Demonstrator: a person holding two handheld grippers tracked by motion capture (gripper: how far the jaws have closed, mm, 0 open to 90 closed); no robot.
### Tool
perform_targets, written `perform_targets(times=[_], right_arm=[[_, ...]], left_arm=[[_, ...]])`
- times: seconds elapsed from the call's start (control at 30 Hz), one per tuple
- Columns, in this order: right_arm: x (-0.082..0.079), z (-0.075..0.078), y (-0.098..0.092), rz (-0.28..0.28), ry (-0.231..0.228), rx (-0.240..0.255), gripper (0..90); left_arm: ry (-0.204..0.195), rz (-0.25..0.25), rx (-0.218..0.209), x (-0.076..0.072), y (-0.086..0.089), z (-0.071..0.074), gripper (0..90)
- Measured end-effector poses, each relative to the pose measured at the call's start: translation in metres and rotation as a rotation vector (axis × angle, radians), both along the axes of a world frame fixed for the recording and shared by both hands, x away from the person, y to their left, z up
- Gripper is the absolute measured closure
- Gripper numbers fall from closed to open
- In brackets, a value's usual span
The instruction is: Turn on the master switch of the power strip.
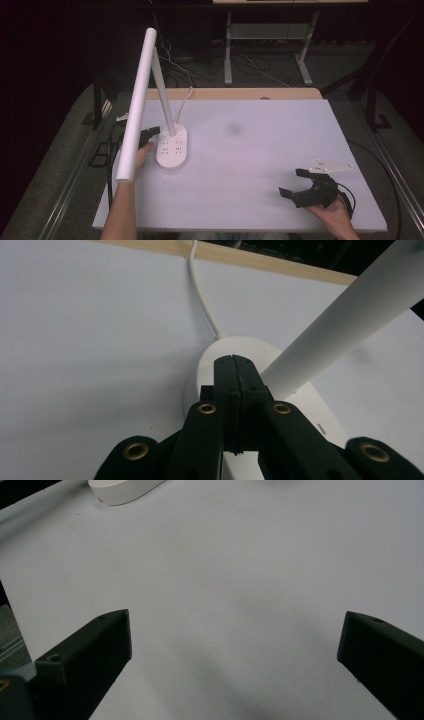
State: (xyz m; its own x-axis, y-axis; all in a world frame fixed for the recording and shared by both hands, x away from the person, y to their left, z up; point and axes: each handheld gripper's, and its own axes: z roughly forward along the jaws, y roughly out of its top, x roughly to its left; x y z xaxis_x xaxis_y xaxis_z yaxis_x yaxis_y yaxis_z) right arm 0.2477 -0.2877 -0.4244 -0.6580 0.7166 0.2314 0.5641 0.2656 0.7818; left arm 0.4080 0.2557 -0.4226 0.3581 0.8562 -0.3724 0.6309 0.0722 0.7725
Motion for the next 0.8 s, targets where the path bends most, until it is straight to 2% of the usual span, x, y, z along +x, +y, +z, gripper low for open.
perform_targets(times=[0.27, 0.37, 0.6, 0.7, 0.8], right_arm=[[0.0, 0.0, 0.0, 0.0, -0.001, -0.001, 0.4], [0.0, 0.0, 0.0, -0.001, 0.0, 0.0, 0.4], [0.0, 0.0, 0.001, 0.0, -0.001, 0.001, 0.4], [-0.001, 0.001, 0.0, 0.002, -0.004, 0.001, 0.4], [-0.001, 0.001, 0.0, 0.002, -0.005, 0.001, 0.4]], left_arm=[[-0.037, 0.017, 0.003, -0.013, 0.008, 0.018, 87.5], [-0.046, 0.007, 0.014, -0.018, 0.011, 0.023, 87.5], [-0.073, -0.01, 0.006, -0.034, 0.016, 0.033, 84.9], [-0.076, -0.009, 0.006, -0.042, 0.018, 0.034, 79.7], [-0.081, -0.016, -0.026, -0.05, 0.019, 0.031, 69.7]])
